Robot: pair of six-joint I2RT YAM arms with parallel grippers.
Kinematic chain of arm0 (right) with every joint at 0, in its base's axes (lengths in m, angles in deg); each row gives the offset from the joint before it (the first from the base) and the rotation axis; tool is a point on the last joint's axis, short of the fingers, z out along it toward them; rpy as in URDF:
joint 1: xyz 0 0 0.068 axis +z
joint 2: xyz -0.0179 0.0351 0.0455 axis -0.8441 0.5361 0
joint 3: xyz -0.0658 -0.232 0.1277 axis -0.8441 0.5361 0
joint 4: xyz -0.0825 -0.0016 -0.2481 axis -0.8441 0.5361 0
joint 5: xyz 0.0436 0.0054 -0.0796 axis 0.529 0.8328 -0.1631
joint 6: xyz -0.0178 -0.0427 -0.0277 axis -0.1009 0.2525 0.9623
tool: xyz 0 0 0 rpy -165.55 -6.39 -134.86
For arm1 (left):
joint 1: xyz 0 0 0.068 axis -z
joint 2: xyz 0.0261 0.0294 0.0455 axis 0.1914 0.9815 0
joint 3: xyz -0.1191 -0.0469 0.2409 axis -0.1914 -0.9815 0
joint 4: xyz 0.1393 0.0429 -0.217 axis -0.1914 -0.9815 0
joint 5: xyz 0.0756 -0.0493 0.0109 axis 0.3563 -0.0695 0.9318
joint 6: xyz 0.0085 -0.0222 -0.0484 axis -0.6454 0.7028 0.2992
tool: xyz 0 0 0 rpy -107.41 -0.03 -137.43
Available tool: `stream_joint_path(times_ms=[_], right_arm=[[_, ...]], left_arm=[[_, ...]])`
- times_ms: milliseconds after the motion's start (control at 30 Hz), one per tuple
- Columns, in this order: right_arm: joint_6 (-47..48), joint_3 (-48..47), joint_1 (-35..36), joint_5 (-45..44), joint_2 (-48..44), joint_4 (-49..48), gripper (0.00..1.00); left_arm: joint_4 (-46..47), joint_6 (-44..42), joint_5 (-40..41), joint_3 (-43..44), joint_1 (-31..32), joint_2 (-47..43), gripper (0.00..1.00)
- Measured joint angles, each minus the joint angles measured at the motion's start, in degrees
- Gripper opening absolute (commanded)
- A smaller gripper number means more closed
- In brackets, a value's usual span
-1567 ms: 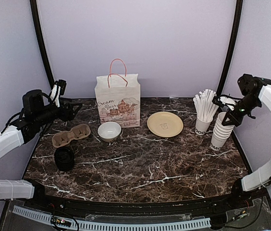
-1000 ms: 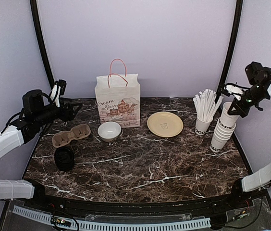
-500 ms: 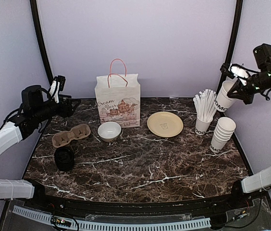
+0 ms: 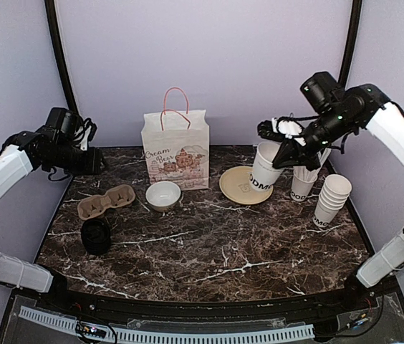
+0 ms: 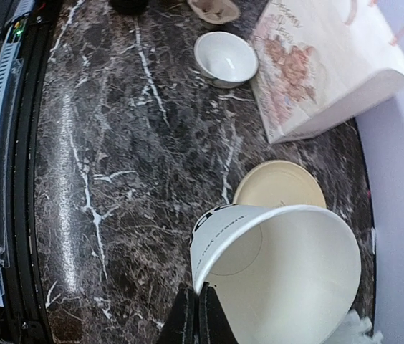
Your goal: Pack the takeout coffee
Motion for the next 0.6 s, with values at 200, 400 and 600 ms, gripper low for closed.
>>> stream_joint_path(times_ms=[200,400,600], right_arm=[[-2.12,5.73,13.75,-0.98,7.19,-8.79,0.0],[-5.9,6.23,23.08,-3.72,14.53,-16.59,0.0],[-10.27,7.91,28.35,-5.84,18.93,-24.13,0.0]], left_arm=[[-14.78,5.11,5.92,-2.25,0.04,0.26,0.53],[-20.44,7.41,7.76,-4.74,0.07,0.46,0.59],[-21.73,8.02,9.35,-7.93,0.07,3.02,0.53]])
